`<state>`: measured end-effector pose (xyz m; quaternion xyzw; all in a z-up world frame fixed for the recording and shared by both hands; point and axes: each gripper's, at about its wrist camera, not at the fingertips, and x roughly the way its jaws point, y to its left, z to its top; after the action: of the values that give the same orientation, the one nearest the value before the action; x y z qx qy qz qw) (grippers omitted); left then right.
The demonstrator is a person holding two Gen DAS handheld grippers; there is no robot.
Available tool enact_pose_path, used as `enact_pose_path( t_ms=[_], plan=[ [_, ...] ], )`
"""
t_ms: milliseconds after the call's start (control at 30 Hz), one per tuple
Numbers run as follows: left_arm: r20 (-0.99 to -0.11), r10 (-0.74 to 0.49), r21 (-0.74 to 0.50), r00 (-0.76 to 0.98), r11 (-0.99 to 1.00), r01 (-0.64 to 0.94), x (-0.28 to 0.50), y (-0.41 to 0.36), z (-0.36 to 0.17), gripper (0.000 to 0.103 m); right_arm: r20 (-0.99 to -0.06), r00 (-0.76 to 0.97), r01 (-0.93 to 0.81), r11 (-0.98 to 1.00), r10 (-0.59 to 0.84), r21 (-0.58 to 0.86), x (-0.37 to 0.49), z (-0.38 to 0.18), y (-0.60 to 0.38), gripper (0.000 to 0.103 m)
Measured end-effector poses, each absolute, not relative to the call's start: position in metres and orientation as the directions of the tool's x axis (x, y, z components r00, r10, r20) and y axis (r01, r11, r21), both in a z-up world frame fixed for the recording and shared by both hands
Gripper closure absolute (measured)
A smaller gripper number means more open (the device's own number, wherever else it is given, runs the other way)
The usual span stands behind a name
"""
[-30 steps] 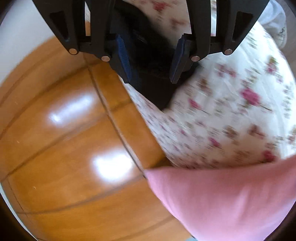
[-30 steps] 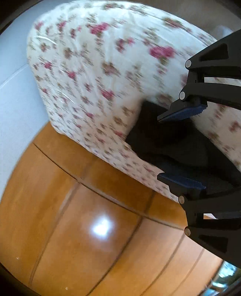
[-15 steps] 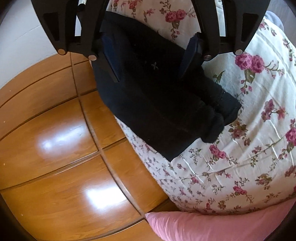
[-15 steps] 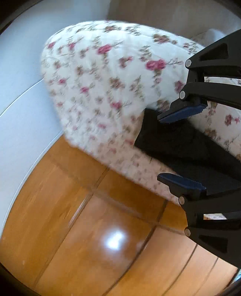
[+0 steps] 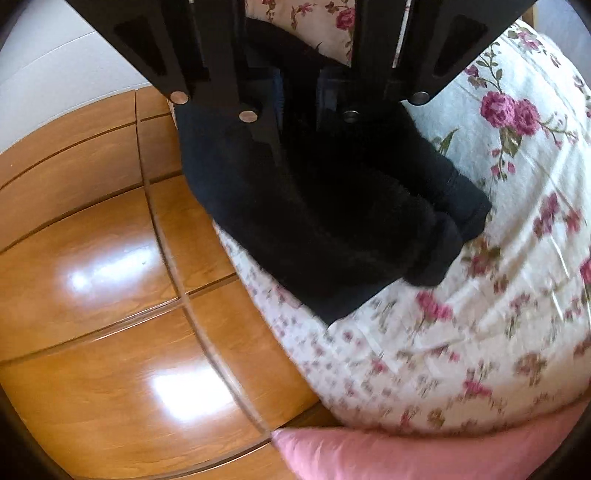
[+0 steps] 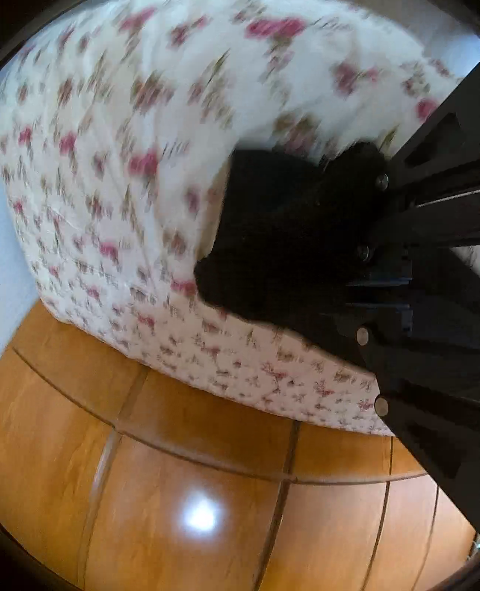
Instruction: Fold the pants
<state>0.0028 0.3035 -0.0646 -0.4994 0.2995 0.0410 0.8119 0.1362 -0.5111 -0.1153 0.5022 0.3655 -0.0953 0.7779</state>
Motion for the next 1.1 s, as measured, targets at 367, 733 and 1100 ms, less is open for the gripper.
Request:
enact_pose_path(
  t_ms=[367, 733, 1100],
  plan=[
    [-0.436, -0.2, -0.833, 0.877, 0.459, -0.309, -0.016, 0.312, -0.07, 0.092, -0.495, 0.823, 0.291, 0.541, 0.279, 0.789, 0.122, -0.104, -0.519, 0.097],
    [-0.44, -0.177, -0.818, 0.88, 0.483, -0.311, -0.011, 0.305, -0.077, 0.066, -0.522, 0.797, 0.365, 0.446, 0.304, 0.817, 0.116, -0.165, -0.526, 0.075],
    [-0.53, -0.1, -0.691, 0.842, 0.626, -0.361, -0.012, 0.294, -0.079, 0.083, -0.644, 0.749, 0.438, 0.611, 0.158, 0.66, 0.113, -0.149, -0.516, 0.096]
  ],
)
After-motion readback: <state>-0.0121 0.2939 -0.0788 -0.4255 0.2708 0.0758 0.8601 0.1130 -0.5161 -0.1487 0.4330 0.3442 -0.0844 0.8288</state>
